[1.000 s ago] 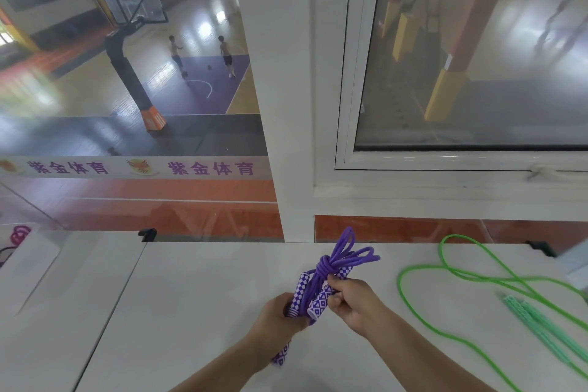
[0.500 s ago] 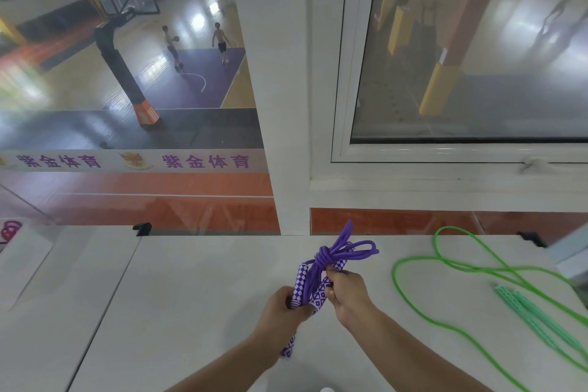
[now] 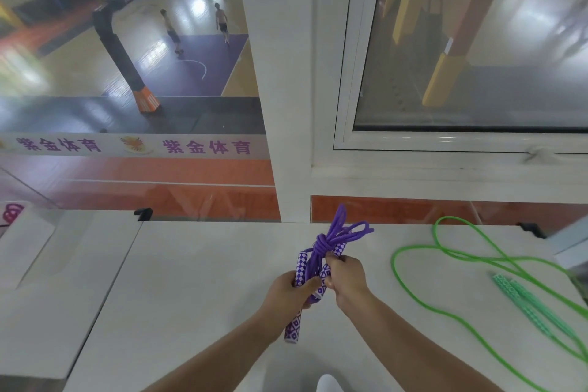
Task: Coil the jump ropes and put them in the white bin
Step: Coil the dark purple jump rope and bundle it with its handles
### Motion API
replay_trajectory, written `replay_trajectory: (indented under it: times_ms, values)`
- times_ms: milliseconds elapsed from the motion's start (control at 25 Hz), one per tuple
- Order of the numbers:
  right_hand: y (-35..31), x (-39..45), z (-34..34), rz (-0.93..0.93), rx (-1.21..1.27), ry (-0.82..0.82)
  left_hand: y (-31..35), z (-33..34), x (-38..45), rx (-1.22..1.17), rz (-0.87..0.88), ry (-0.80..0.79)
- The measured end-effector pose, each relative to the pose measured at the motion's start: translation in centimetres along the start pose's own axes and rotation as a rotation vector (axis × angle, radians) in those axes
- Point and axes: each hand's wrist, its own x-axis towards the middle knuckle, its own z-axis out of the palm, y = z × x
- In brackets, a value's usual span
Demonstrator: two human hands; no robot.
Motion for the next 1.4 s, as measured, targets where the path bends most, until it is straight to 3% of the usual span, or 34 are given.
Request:
replay_trajectory:
  times_ms: [200,360,520,640,960,1160,1400]
  values:
    - [-0.4,-0.3,-0.6,-0.025,0.014,0.002,-0.8,-0.5,0.8,-0.098,0.016,-0.041]
    - [0.1,-0.5,-1.0,0.083,0.158,0.010,-2.7,0.0,0.1,-0.097,0.056,-0.054]
    - [0.6,-0.8,-0.9,0.184,0.316,0.012,-4.5,1.9,-1.1,-0.263,-0.036,-0.087]
    - [1.0,-1.0,-1.0,0.089,0.167,0.009,-4.0,2.2,-1.4,-0.345,-0.061,-0.030]
    - [0.9,-0.5,-1.1,0.081,0.171,0.125,-3.6,3.0,-0.9,-0.369,-0.011,-0.044]
    - [1.3,-0.3,-0.9,-0.107,0.090,0.246,-1.9,3.8,-0.5,-0.278,0.038,-0.004]
    - [1.2,0.1,-1.5,-0.214,0.040,0.252,-0.8,4.5,0.0,-0.288,0.040,0.024]
